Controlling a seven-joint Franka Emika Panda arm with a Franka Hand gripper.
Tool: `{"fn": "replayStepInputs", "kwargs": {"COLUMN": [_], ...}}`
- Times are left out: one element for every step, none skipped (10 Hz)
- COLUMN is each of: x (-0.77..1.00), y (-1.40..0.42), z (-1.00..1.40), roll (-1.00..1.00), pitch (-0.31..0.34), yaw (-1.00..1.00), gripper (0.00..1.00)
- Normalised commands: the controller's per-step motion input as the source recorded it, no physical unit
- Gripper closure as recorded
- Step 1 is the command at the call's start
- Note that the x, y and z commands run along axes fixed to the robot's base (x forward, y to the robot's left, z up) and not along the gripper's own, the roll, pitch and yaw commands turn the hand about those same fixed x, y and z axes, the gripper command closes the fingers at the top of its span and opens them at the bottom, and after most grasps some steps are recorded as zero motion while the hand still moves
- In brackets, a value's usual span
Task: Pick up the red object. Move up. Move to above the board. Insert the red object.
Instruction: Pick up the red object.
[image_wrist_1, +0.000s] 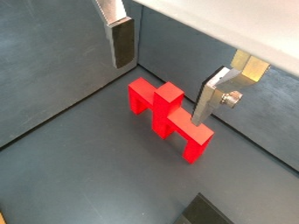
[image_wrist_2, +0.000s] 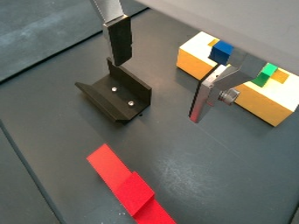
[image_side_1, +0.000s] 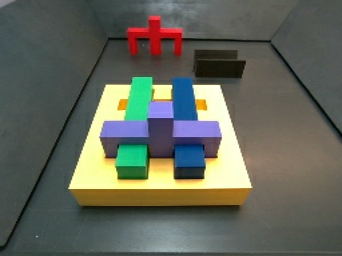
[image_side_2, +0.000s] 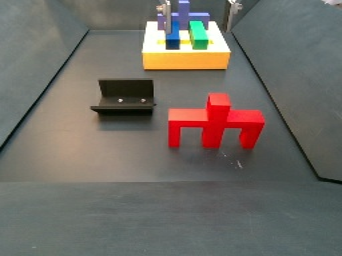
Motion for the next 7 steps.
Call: {"fn": "replayStepInputs", "kwargs": {"x": [0.00, 0.00, 0.00, 0.00, -0.17, -0.42, -0.41], "y": [0.33, 0.83, 0.80, 0.72, 0.47, 0.37, 0.15], "z": [-0.25, -0.48, -0.57, -0.67, -0.81, -0.65, -0.35], "roll": [0.03, 0.01, 0.07, 0.12, 0.16, 0.06, 0.00], "pitch": [0.000, 0.010, 0.060, 0.016, 0.000, -0.041, -0.041], "yaw": [0.00, -0.17, -0.17, -0.21, -0.17, -0.20, -0.28], "gripper": [0.00, 0.00, 0.00, 0.00, 0.00, 0.00, 0.00]}}
